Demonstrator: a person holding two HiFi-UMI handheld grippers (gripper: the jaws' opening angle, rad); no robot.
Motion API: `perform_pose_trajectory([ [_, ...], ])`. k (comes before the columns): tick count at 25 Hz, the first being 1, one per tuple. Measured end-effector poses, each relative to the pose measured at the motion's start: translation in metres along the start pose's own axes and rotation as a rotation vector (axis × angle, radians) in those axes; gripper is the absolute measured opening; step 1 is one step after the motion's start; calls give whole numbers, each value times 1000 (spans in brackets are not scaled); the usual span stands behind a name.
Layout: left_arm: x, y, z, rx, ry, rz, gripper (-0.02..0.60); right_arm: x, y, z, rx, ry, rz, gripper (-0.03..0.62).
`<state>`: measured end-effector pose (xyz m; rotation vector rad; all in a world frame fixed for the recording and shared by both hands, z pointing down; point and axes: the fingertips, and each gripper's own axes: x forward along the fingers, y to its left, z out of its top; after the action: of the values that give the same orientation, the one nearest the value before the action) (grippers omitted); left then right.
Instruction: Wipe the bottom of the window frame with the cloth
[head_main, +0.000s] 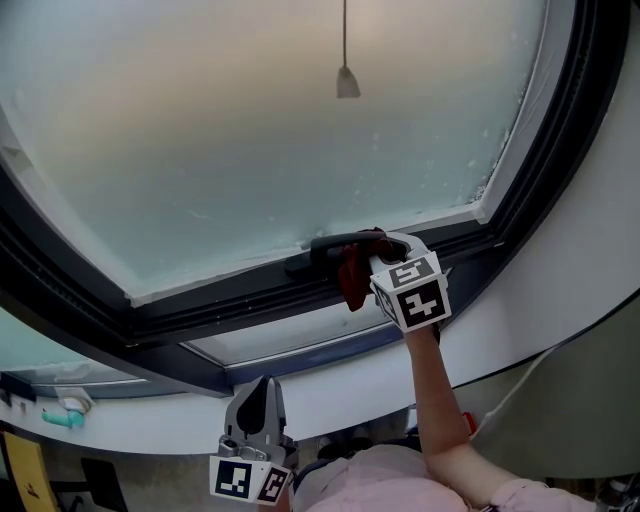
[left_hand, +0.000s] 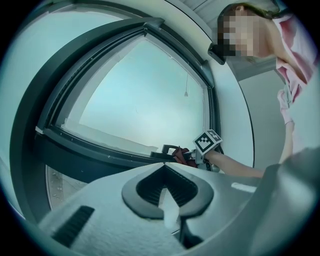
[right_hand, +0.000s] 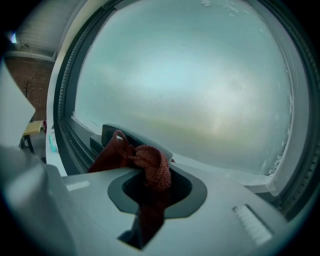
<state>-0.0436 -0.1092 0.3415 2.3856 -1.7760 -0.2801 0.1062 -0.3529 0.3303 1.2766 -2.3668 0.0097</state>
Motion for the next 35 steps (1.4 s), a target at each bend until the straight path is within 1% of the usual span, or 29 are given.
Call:
perform_pose_trajectory([
  [4, 1, -1, 2, 5, -2, 1, 2, -4, -1, 1, -12, -36, -46, 58],
  [7, 1, -2, 4, 17, -7, 2, 2, -9, -3, 2, 0, -73, -84, 58],
  [12, -1, -3, 9, 56, -9, 2, 2, -14, -14, -7, 22, -71, -104, 58],
  [16, -6, -1, 7, 51, -3, 14, 2, -15, -21, -10, 43, -65, -96, 57],
  [20, -10, 0, 6, 47, 2, 20, 2, -14, -22, -10, 35, -58, -82, 58],
  [26, -14, -3, 7, 49, -1, 28, 2, -7, -27, -9, 22, -12, -56, 58],
  [30, -17, -8, 3, 43, 5, 28, 2, -10, -27, -9, 8, -38, -68, 58],
  [35, -20, -10, 3, 40, 3, 38, 2, -13, -36, -12, 26, -37, -78, 58],
])
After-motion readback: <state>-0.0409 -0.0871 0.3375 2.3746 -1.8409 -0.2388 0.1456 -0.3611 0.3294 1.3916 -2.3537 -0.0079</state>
